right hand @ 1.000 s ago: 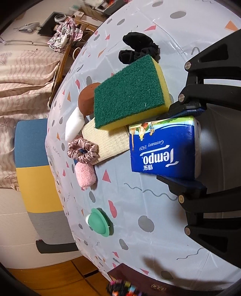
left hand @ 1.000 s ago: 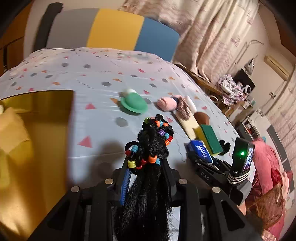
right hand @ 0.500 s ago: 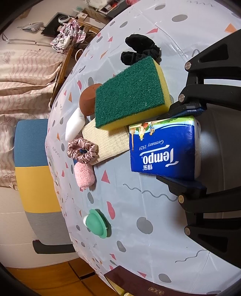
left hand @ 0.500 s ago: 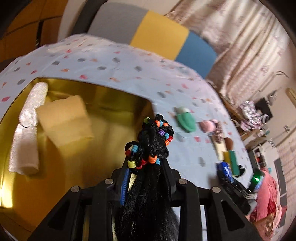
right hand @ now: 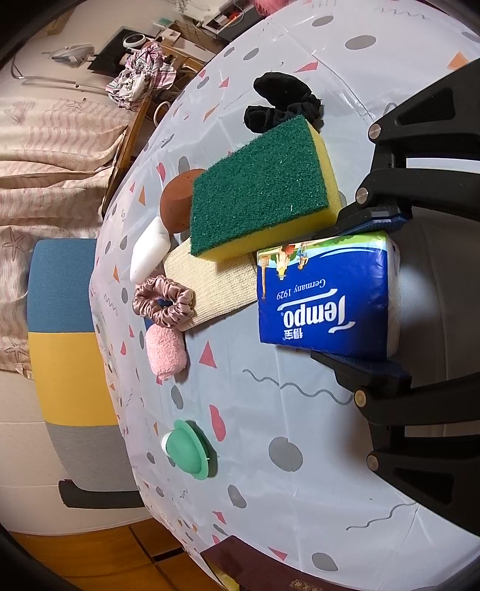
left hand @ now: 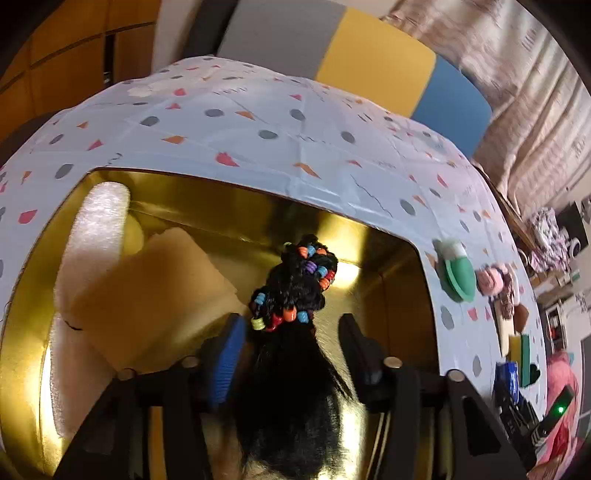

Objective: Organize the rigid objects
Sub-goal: 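Open the left gripper to release the hair piece and withdraw it, then lower the blue Tempo pack into the gold tray and open the right gripper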

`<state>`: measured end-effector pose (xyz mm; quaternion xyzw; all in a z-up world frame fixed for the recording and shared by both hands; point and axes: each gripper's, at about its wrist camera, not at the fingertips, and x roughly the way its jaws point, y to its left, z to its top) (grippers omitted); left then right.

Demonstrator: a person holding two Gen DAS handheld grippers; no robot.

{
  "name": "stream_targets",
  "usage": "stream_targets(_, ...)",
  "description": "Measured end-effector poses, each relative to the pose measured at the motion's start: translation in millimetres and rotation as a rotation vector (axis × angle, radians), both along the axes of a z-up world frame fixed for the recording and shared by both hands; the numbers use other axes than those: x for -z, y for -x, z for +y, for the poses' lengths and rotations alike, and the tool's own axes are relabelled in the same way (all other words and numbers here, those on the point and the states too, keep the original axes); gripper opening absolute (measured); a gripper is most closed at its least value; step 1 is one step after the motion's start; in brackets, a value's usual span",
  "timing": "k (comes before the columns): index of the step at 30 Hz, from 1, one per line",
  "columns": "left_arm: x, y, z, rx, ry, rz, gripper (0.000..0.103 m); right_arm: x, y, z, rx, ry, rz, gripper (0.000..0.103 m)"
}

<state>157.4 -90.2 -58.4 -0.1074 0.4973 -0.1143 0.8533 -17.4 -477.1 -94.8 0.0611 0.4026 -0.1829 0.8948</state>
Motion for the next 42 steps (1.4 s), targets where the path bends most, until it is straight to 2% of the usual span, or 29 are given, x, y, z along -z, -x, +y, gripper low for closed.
stream_targets(5,-8.9,22.6,9.9,0.008,0.065,-0.013,0.059,0.2,-0.1,0.8,0.002,0.011,0.003,0.053)
stream_targets(12,-18.8,68.9,11.8,0.053,0.045,-0.056,0.059,-2.8,0.5,4.9,-0.001,0.035,0.000,0.053)
stream_targets(18,-15.2,94.0,18.0,0.079,0.031,-0.045,0.059,-10.8,5.1,10.1,-0.028,0.040,-0.028,0.053)
stream_targets(21,-15.2,100.4,22.7,0.078,0.038,-0.048,0.059,-14.0,6.5,15.0,-0.038,0.022,-0.030,0.052)
stream_targets(27,-13.2,108.1,30.0,0.086,0.034,-0.059,0.059,-20.5,11.3,32.7,-0.058,-0.084,-0.042,0.053)
stream_targets(32,-13.7,115.6,35.5,0.094,0.038,-0.057,0.059,-37.1,3.8,71.7,-0.145,-0.133,-0.055,0.053)
stream_targets(42,-21.3,136.3,48.3,0.107,0.040,-0.079,0.059,-79.3,-38.3,199.3,-0.456,-0.127,-0.075,0.053)
